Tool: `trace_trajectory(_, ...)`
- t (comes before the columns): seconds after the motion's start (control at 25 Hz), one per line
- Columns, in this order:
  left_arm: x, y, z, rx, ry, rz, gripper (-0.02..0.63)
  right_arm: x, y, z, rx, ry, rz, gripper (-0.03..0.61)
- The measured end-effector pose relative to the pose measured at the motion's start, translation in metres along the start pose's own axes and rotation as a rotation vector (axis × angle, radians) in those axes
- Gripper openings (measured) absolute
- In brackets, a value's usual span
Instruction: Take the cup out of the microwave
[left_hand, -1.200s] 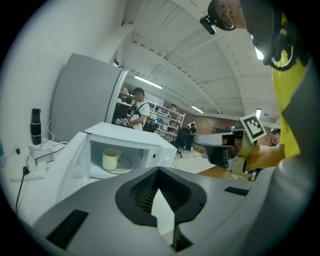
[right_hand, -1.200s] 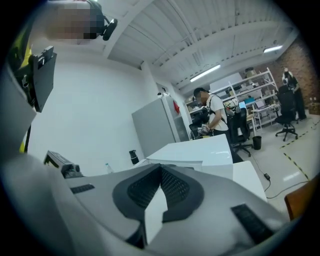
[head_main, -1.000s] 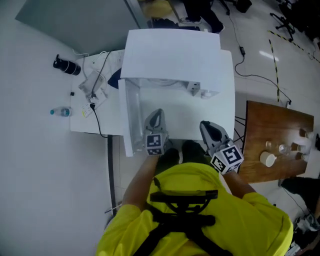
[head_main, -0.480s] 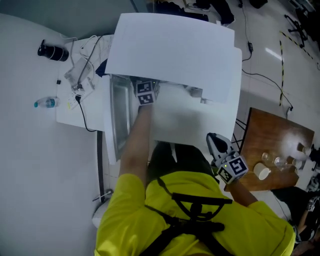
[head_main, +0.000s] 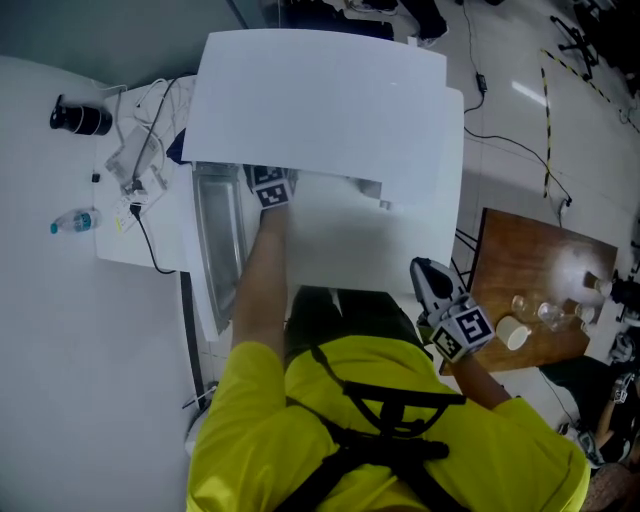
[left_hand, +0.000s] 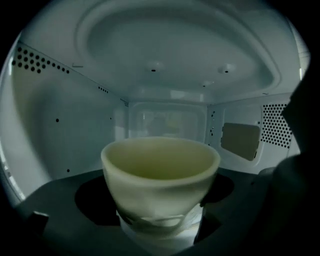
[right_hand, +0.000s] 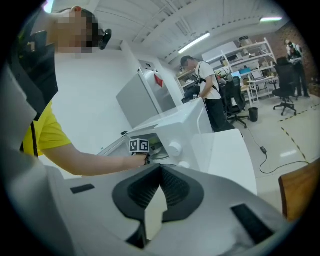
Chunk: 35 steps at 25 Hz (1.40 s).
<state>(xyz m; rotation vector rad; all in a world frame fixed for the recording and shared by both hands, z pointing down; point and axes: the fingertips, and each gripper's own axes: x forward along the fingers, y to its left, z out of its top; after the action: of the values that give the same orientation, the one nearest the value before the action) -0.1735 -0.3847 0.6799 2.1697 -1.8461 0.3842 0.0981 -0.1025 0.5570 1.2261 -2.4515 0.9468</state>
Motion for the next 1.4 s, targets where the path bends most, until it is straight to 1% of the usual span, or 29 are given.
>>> trace_trajectory(0.12, -0.026, -0.008, 0.003, -0.002, -0.033, 0.0, 0.459, 0.003, 0.004, 0.005, -0.002, -0.01, 0.004, 0.006)
trace_trajectory(0.2, -0.05, -0.015, -0.003, -0.014, -0.034, -0.003, 0.459, 0.006, 0.009, 0.006, -0.008, -0.01, 0.014, 0.006)
trace_trajectory(0.28, -0.078, -0.024, -0.012, -0.031, -0.025, -0.012, 0.459, 0.01, 0.016, 0.007, -0.017, -0.009, 0.029, 0.006)
trace_trajectory(0.52, -0.175, -0.052, -0.033, -0.051, 0.01, -0.063, 0.459, 0.02, 0.034, 0.014, -0.035, -0.016, 0.072, 0.006)
trace_trajectory(0.6, -0.197, -0.057, -0.049, -0.034, 0.039, -0.082, 0.459, 0.023, 0.04, 0.013, -0.044, -0.017, 0.086, 0.006)
trace_trajectory(0.64, -0.204, -0.058, -0.064, -0.023, 0.062, -0.084, 0.459, 0.023, 0.043, 0.012, -0.047, -0.012, 0.092, 0.006)
trace_trajectory(0.76, -0.205, -0.047, -0.115, -0.033, 0.14, -0.052, 0.46, 0.027, 0.047, 0.004, -0.058, 0.019, 0.098, 0.006)
trace_trajectory(0.84, -0.193, -0.03, -0.137, -0.05, 0.155, -0.021, 0.46, 0.03, 0.049, -0.001, -0.061, 0.036, 0.089, 0.006)
trace_trajectory(0.96, -0.178, -0.011, -0.14, -0.053, 0.111, 0.007, 0.46, 0.029, 0.053, -0.016, -0.054, 0.062, 0.073, 0.006)
trace_trajectory(1.12, -0.167, -0.006, -0.136, -0.053, 0.068, 0.018, 0.462, 0.019, 0.052, -0.03, -0.054, 0.087, 0.055, 0.006)
trace_trajectory(1.32, -0.171, -0.011, -0.144, -0.037, 0.091, -0.008, 0.471, 0.011, 0.052, -0.023, -0.06, 0.059, 0.046, 0.006)
trace_trajectory(1.4, -0.173, -0.012, -0.146, -0.045, 0.1, -0.01, 0.485, 0.011, 0.052, -0.019, -0.066, 0.051, 0.048, 0.006)
